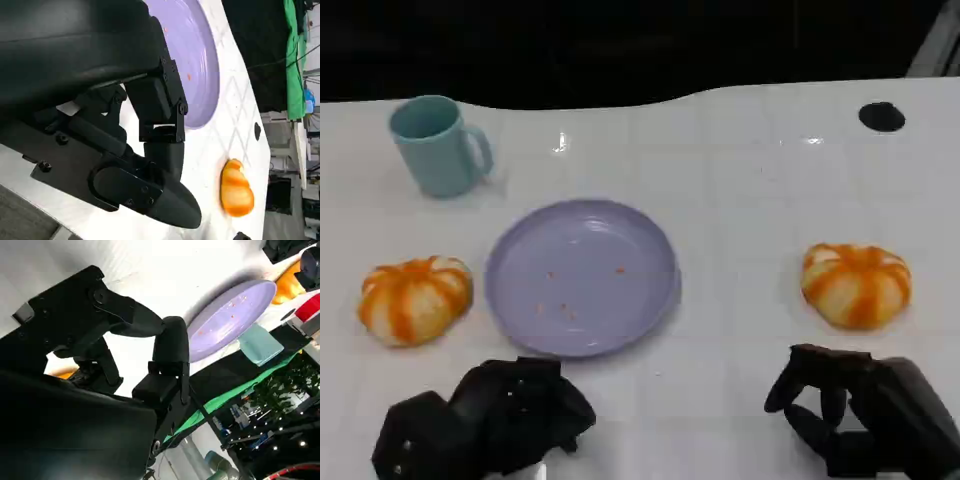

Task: Grasp the bread from the table and place it into the plate.

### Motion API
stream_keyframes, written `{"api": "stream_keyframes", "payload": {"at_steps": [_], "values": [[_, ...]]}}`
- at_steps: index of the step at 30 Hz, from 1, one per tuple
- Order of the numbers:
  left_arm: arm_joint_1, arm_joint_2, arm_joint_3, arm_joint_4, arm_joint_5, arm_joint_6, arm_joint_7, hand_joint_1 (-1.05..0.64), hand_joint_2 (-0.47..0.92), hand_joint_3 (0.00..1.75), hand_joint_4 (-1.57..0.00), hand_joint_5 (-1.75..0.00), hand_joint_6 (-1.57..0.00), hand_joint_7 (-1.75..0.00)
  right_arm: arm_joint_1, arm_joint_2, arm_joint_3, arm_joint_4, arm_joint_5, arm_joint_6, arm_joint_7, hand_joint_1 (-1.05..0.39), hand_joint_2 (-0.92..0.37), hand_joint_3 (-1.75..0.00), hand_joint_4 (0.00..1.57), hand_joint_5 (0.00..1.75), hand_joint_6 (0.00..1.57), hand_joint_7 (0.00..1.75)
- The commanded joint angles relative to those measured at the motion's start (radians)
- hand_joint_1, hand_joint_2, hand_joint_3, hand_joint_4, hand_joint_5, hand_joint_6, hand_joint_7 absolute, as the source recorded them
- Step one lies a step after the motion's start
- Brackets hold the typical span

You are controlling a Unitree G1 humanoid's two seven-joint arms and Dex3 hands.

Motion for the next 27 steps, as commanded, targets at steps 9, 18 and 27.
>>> {"api": "stream_keyframes", "payload": {"at_steps": [9,18,27], "values": [[0.003,0.017,0.01,-0.005,0.003,0.003,0.003,-1.05,0.86,0.0,-0.87,-1.56,-1.26,-0.81,0.004,-0.012,0.0,0.003,0.011,0.008,0.002,-0.31,-0.56,-0.93,0.79,1.74,0.75,1.3],[0.0,0.019,0.01,0.0,0.006,-0.002,0.003,-1.05,0.86,0.0,-0.86,-1.56,-1.26,-0.81,0.0,-0.014,0.002,0.006,0.013,0.0,0.002,-0.3,-0.57,-0.9,0.79,1.73,0.75,1.29],[-0.001,0.02,0.01,0.004,0.006,-0.001,0.003,-1.05,0.87,0.0,-0.86,-1.56,-1.26,-0.81,0.001,-0.011,0.0,0.01,0.017,-0.016,-0.012,-0.29,-0.56,-0.9,0.78,1.72,0.77,1.26]]}}
